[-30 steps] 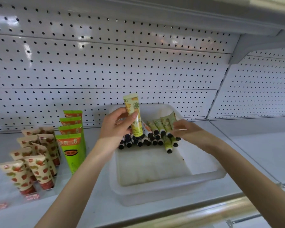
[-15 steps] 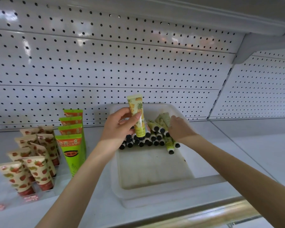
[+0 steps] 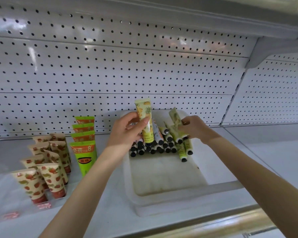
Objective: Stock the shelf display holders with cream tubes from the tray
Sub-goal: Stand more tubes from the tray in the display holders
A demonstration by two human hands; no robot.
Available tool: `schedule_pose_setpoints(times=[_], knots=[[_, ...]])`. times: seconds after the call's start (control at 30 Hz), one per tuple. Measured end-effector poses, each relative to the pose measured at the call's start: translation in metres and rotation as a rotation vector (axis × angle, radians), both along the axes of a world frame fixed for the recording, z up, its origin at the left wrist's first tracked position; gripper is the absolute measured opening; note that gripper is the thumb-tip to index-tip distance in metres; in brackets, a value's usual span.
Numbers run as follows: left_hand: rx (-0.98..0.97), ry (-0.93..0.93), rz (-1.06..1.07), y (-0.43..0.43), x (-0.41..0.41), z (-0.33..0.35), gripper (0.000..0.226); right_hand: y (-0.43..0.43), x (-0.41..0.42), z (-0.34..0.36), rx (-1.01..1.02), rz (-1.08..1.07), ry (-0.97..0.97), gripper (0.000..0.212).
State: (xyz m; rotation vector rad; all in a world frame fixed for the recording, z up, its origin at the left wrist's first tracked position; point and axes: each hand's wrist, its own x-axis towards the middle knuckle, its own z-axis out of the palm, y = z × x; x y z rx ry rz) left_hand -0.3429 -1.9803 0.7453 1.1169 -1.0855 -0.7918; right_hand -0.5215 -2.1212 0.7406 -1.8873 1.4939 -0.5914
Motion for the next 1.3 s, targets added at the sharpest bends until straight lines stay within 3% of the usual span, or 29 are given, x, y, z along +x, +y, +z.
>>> schedule_pose_setpoints(times=[0.13,0.3,0.47,0.7,0.87,1.3], knots=[[0.0,-0.009,0.012,0.002,0.002,0.008,0.007,0.018,-0.005,0.016,0.113,0.062,-0.363,0.018],[-0.021,-0.015,0.024,0.015,0.002,0.02,0.006,0.052,-0.001,0.029,0.127,0.123,-0.578,0.009],[-0.028,-0.032,0.008,0.036,0.011,0.025,0.006,0.092,0.007,0.032,0.071,0.204,-0.673,0.019],[-0.054,-0.007,0.066,0.073,0.022,0.027,0.019,0.136,0.018,0.033,0.022,0.264,-0.688,0.013],[-0.096,-0.012,0.09,0.104,0.015,0.033,0.013,0.159,0.015,0.035,-0.014,0.34,-0.682,0.012],[-0.022,-0.002,0.32,0.195,0.008,0.017,0.014,0.217,0.022,0.034,0.083,0.514,-0.752,0.013]])
